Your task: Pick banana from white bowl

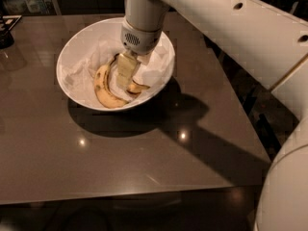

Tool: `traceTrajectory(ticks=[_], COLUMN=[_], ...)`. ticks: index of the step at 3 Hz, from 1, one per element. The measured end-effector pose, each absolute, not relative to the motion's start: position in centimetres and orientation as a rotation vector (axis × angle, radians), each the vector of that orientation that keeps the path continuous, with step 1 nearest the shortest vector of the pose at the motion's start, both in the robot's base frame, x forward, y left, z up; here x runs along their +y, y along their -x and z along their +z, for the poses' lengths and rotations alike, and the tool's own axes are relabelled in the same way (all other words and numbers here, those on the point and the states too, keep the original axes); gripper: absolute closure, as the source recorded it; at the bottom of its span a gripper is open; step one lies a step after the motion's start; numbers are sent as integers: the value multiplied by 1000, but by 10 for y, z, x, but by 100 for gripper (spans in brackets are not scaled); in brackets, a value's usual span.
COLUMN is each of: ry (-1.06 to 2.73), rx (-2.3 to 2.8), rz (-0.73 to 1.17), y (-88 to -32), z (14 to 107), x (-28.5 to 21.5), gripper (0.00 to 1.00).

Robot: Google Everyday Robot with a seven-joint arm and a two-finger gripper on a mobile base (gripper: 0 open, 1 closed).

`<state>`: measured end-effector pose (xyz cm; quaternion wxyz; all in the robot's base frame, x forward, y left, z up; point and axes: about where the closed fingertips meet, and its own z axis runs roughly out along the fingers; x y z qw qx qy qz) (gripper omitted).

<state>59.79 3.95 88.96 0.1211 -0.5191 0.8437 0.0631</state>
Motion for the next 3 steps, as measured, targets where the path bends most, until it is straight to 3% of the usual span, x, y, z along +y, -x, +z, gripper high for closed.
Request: traceTrajectory(ticks=[1, 2, 3], ry=[1532, 1532, 1522], rx=[2481, 2501, 2524], rz=[199, 210, 218], y=[-600, -603, -607], z=[880, 874, 868], x=[42, 41, 38], gripper=[44, 46, 38])
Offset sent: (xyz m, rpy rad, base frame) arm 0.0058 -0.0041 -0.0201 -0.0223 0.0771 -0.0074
